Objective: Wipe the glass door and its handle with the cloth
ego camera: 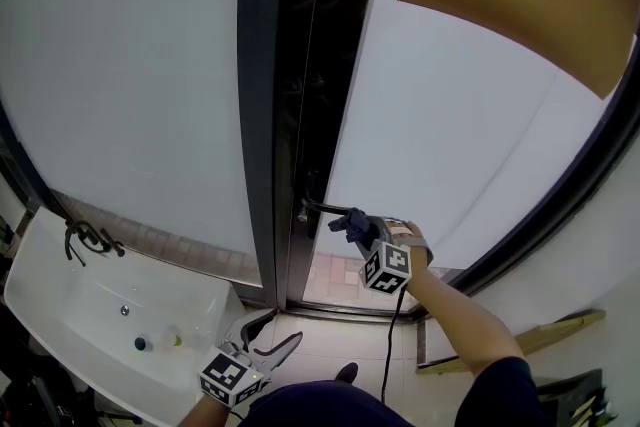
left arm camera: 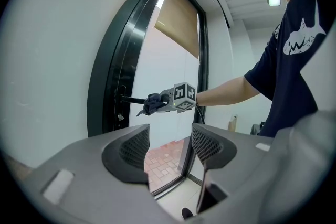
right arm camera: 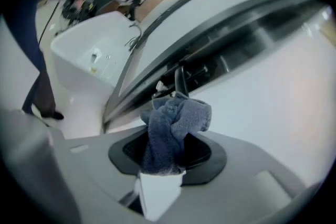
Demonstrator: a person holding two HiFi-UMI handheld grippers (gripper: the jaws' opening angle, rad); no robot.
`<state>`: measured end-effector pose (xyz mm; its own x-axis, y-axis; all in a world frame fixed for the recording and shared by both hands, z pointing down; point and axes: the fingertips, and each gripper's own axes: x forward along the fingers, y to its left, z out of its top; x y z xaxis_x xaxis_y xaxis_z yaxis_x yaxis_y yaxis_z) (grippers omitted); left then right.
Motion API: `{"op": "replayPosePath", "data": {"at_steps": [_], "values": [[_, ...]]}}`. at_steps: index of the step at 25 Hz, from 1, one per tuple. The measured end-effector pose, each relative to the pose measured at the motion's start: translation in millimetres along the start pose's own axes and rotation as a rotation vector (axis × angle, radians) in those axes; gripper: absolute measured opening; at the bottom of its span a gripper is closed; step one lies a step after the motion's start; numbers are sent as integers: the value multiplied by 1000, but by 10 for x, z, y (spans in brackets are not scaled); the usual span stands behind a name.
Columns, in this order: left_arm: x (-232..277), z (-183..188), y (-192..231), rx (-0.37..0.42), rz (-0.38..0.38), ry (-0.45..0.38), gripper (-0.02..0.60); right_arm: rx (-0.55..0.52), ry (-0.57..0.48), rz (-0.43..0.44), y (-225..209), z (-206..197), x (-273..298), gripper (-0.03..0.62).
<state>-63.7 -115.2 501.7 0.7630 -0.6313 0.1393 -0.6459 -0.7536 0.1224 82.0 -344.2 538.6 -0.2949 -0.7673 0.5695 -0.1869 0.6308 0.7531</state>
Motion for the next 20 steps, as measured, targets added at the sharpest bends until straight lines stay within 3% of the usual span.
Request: {"op": "replayPosePath", "data": {"at_steps": [6,10,14,20], "values": [[-45,-28,51,-7,19,10,249,749,-193,228,247,181,211,151],[-72,-15,82,-10,39,9,248,1068,-332,330,313,587,429,150],[-107,-84,89,-24,59,24,247,1250,-427,345,129,907,618,151],[-189,-134,153,-35,105,28,247,1311,-507,331,-29,1057,736,152]]}}
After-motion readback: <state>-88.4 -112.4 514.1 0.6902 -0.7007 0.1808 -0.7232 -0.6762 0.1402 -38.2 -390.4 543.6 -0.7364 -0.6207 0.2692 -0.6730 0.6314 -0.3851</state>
